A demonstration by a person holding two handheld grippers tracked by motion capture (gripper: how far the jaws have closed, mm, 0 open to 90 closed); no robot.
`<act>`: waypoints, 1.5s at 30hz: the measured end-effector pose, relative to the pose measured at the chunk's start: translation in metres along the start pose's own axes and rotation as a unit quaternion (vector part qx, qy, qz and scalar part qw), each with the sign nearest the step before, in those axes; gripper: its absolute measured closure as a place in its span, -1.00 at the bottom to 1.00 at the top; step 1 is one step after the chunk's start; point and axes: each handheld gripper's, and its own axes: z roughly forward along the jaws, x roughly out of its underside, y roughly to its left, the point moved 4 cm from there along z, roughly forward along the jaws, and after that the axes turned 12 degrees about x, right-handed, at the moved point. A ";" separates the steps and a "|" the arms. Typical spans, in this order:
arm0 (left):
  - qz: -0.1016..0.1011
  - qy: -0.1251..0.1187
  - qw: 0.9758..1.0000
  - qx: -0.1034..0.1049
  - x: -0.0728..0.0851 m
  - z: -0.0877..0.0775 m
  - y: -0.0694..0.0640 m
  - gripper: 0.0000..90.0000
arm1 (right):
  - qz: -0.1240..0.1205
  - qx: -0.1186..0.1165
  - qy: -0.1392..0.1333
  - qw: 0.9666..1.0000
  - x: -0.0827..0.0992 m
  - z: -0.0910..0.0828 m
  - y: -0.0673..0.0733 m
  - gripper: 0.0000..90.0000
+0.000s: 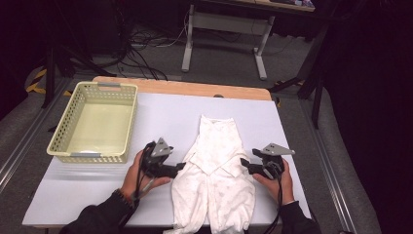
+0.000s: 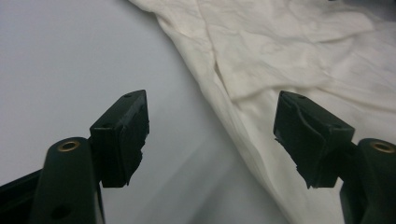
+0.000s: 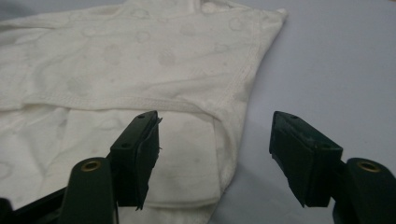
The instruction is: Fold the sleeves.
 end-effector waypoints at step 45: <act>-0.059 0.056 0.994 -0.077 -0.057 0.039 0.080 -0.03 | 0.019 0.025 0.048 0.998 -0.066 0.076 0.008 0.30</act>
